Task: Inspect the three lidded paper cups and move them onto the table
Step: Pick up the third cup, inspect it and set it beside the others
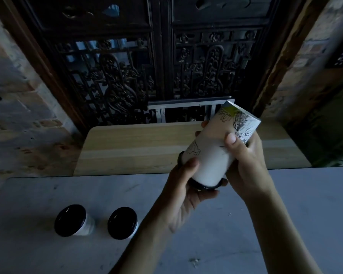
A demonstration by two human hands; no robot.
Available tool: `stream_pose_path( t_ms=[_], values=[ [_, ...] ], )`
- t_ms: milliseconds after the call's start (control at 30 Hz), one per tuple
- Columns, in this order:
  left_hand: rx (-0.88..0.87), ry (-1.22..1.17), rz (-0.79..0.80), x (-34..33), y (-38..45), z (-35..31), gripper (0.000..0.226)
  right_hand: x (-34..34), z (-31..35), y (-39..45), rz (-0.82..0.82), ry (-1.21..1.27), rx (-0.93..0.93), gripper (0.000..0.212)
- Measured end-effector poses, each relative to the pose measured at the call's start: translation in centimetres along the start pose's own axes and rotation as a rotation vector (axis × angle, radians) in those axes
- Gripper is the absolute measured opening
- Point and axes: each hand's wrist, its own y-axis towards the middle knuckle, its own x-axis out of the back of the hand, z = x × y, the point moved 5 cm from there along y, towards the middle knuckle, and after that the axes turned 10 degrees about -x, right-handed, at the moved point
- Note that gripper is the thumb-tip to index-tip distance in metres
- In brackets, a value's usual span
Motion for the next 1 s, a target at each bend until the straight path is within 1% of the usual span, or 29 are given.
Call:
stream_pose_path(
  t_ms=[67,100,167,233,267,333,367,433,467,500,600,667,700,767,800,833,933,967,1000],
  values=[
    [0.034,-0.046,0.056,0.0,0.0,0.0,0.073,-0.1,0.3,0.0,0.054,-0.004,-0.012,0.067],
    [0.038,-0.054,0.056,0.0,0.1,-0.1,0.073,-0.1,0.3,0.1,0.059,-0.001,-0.023,0.068],
    [0.027,-0.035,0.019,-0.1,0.1,-0.2,0.085,0.0,0.0,0.3,0.023,0.004,-0.035,0.074],
    [-0.026,0.011,-0.032,-0.1,0.3,-0.3,0.096,0.3,-0.3,0.4,-0.041,-0.002,-0.019,0.071],
    [-0.07,0.049,-0.056,-0.1,0.4,-0.4,0.097,0.5,-0.5,0.5,-0.078,-0.013,-0.006,0.067],
    [-0.16,0.16,-0.111,0.2,0.5,-0.7,0.092,0.8,-0.9,0.5,-0.15,-0.032,0.01,0.065],
    [-0.193,0.219,-0.13,0.4,0.5,-0.7,0.089,0.7,-1.0,0.4,-0.176,-0.032,0.015,0.066],
    [-0.215,0.274,-0.148,0.6,0.3,-0.8,0.095,0.3,-1.1,0.1,-0.212,-0.021,0.026,0.074],
    [-0.211,0.268,-0.151,0.6,0.2,-0.8,0.095,0.2,-1.1,0.0,-0.218,-0.021,0.031,0.08],
    [-0.205,0.247,-0.142,0.6,0.2,-0.9,0.091,0.1,-1.0,0.0,-0.213,-0.02,0.034,0.084],
    [-0.132,0.161,-0.106,0.4,0.1,-1.0,0.074,0.2,-0.8,0.1,-0.121,0.006,0.011,0.088],
    [-0.071,0.105,-0.066,0.2,0.1,-1.0,0.067,0.2,-0.4,0.2,-0.03,0.019,-0.016,0.084],
    [-0.043,0.083,-0.042,0.1,0.0,-1.0,0.06,0.1,-0.2,0.2,0.012,0.019,-0.022,0.079],
    [0.015,0.028,-0.002,-0.1,-0.1,-1.0,0.037,0.0,0.2,0.2,0.077,-0.001,-0.026,0.066],
    [0.047,-0.006,0.005,-0.1,-0.2,-0.9,0.029,-0.1,0.3,0.2,0.098,-0.011,-0.027,0.063],
    [0.075,-0.025,0.001,0.0,-0.2,-0.9,0.027,-0.2,0.4,0.2,0.103,-0.014,-0.03,0.066],
    [0.101,0.002,-0.02,0.2,-0.1,-0.5,0.034,0.1,-0.1,0.2,0.045,0.016,-0.041,0.084],
    [0.09,0.027,-0.027,0.2,0.0,-0.5,0.036,0.2,-0.3,0.2,0.017,0.015,-0.039,0.085],
    [0.068,0.051,-0.037,0.0,0.0,-0.6,0.04,0.3,-0.5,0.2,-0.013,0.005,-0.029,0.08]
  ],
)
